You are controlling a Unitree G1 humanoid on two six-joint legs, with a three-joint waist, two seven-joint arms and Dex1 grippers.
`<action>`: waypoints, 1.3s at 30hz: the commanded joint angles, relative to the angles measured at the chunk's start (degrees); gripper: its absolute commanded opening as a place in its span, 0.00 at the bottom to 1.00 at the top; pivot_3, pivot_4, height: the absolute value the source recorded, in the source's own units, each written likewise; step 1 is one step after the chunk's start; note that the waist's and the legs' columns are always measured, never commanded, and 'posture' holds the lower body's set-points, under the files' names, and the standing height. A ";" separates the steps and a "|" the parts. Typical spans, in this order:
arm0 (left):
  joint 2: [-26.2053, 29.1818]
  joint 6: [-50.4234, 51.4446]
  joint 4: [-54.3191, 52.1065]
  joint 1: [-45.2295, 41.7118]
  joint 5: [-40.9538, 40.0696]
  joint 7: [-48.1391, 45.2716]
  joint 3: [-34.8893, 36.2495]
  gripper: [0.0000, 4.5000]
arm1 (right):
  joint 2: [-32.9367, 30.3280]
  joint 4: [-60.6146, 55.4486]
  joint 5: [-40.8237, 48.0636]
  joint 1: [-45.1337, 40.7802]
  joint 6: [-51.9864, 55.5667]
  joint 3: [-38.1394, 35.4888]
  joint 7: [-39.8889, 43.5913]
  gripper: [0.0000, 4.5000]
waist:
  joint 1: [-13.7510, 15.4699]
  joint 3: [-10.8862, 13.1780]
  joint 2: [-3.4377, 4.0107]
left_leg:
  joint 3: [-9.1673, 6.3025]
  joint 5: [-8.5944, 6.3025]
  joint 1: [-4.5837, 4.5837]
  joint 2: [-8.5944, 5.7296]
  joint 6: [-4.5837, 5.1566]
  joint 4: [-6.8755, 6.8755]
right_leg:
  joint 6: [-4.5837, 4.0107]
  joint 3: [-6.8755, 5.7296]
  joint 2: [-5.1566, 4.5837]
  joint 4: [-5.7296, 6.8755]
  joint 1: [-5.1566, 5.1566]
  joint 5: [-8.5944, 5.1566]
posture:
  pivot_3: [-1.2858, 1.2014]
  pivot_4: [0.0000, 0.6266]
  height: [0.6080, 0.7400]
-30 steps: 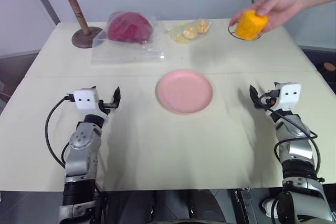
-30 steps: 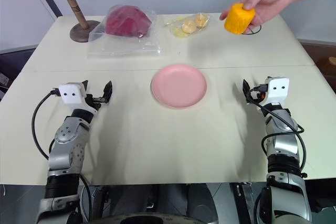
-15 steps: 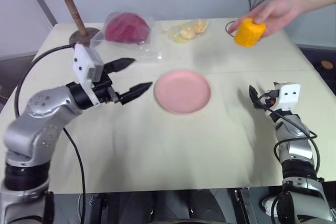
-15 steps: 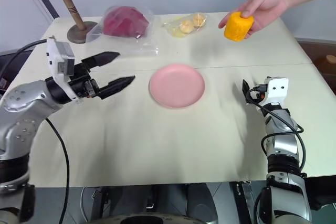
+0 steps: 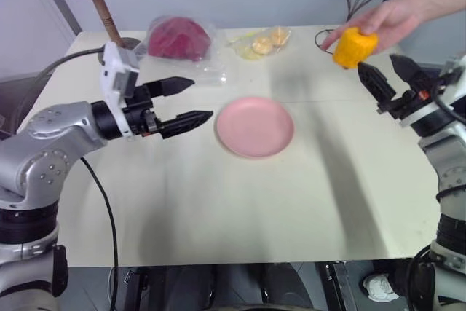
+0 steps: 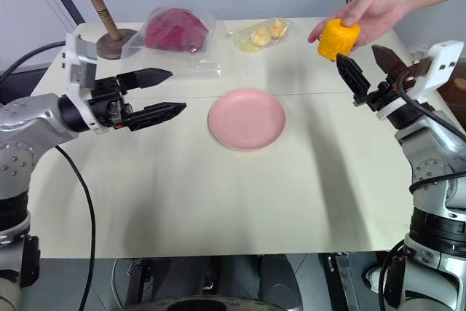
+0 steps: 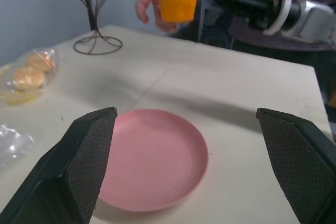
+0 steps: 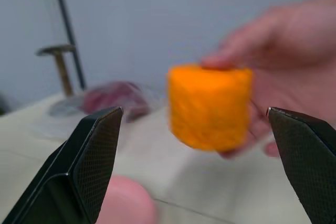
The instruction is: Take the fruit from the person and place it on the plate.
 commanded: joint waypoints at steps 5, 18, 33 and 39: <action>-0.72 -1.14 -1.54 0.01 0.45 0.07 1.11 0.99 | 1.86 -0.46 0.64 -5.54 1.08 1.00 -2.79 1.00 | -0.03 0.00 0.00 | 0.01 0.00 -0.01 0.00 0.00 0.00 | 0.00 0.00 -0.01 0.00 -0.03 0.00 | 0.52 0.24 1.00; -0.64 -0.92 -5.80 4.07 -0.53 3.74 4.33 0.99 | 3.12 10.53 -5.79 -11.10 -3.51 4.80 1.58 1.00 | 0.00 0.00 0.01 | 0.02 0.01 -0.03 0.00 -0.01 -0.01 | 0.00 0.00 -0.02 0.01 -0.07 0.00 | 0.52 0.24 1.00; 0.17 -1.36 -5.53 6.57 1.50 3.72 3.59 1.00 | 2.66 6.04 -7.91 -10.44 -1.06 9.95 4.35 0.55 | -0.13 0.00 0.01 | 0.02 0.01 -0.03 0.00 -0.02 -0.02 | 0.00 0.00 -0.02 0.01 -0.08 0.00 | 0.52 0.24 1.00; 1.21 -3.85 -4.76 13.93 8.22 3.26 1.72 1.00 | 12.47 4.57 -10.38 -7.34 -0.41 20.15 4.01 0.55 | -0.48 0.00 0.02 | 0.05 0.01 -0.02 0.09 -0.02 -0.13 | -0.01 0.09 0.09 0.02 -0.20 0.00 | 0.52 0.24 1.00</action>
